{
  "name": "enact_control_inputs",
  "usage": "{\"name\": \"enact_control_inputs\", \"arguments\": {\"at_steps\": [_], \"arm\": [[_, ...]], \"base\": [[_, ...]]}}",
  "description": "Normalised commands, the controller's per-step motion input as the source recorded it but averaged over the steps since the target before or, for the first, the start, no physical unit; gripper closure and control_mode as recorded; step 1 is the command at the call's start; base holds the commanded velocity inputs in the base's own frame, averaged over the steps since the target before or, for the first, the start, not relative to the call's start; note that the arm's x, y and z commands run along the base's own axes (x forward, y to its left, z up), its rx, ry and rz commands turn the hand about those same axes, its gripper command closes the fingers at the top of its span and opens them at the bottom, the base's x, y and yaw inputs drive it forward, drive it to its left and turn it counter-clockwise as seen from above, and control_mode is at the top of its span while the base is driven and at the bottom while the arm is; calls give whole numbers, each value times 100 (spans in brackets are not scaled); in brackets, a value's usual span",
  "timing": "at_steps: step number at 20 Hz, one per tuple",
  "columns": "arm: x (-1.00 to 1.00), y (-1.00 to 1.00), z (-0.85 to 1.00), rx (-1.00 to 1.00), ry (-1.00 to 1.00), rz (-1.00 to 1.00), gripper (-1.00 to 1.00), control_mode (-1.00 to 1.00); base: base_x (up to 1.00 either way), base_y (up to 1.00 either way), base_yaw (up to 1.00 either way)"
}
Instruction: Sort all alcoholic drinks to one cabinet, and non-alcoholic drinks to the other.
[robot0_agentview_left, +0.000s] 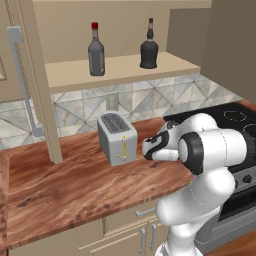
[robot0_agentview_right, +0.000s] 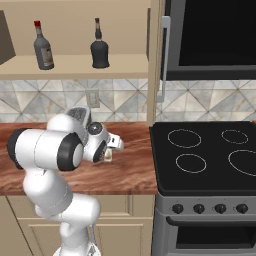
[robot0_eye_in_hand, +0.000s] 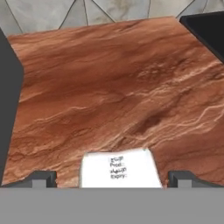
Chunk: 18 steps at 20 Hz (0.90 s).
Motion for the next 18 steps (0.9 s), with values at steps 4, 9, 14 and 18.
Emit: {"name": "enact_control_inputs", "arguments": {"at_steps": [4,9,14,18], "arm": [[20,0,-22,0,4,0,100,-100],[20,0,-26,0,9,0,100,-100],[2,0,-18,2,9,0,100,-100],[-11,-6,-9,0,1,0,100,-100]], "base": [[0,0,0],[0,0,0],[0,0,0],[0,0,0]]}}
